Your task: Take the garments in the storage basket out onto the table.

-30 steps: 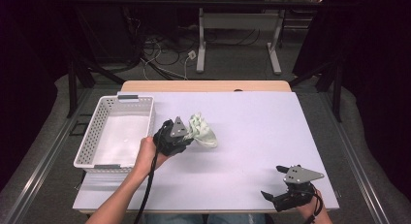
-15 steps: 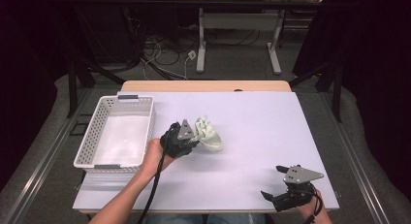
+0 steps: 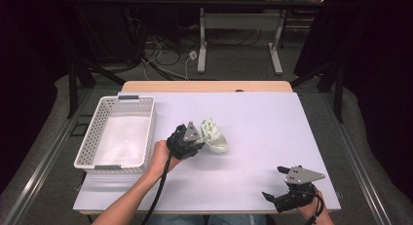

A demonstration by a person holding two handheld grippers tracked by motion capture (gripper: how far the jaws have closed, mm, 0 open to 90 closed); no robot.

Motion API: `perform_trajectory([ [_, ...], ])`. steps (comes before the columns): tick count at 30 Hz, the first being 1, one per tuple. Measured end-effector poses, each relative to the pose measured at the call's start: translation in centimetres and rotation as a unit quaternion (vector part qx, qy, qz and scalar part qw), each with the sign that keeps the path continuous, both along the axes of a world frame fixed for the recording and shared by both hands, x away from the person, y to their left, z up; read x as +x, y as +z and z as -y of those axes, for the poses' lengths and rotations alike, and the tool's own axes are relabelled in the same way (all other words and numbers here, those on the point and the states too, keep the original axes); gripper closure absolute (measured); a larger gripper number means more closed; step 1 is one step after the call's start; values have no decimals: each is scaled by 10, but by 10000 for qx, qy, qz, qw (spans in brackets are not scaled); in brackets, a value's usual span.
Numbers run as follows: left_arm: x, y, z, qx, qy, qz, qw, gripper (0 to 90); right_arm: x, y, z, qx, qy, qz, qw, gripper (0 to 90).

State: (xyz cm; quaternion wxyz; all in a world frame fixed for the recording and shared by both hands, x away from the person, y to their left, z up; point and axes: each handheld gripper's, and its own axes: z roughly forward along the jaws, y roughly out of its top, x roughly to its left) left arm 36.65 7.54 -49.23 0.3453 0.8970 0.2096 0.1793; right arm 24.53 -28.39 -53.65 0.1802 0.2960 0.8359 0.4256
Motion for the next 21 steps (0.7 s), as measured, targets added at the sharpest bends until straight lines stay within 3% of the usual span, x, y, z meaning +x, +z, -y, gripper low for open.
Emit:
perform_trajectory([
  [14, 7, -14, 7, -169, -51, -108, 9998, 724, 1, -1, 0, -17, 40, -29, 10000, 6],
  [21, 14, -21, 9, -279, 51, -216, 9994, 723, 1, -1, 0, -29, 25, -30, 10000, 6],
])
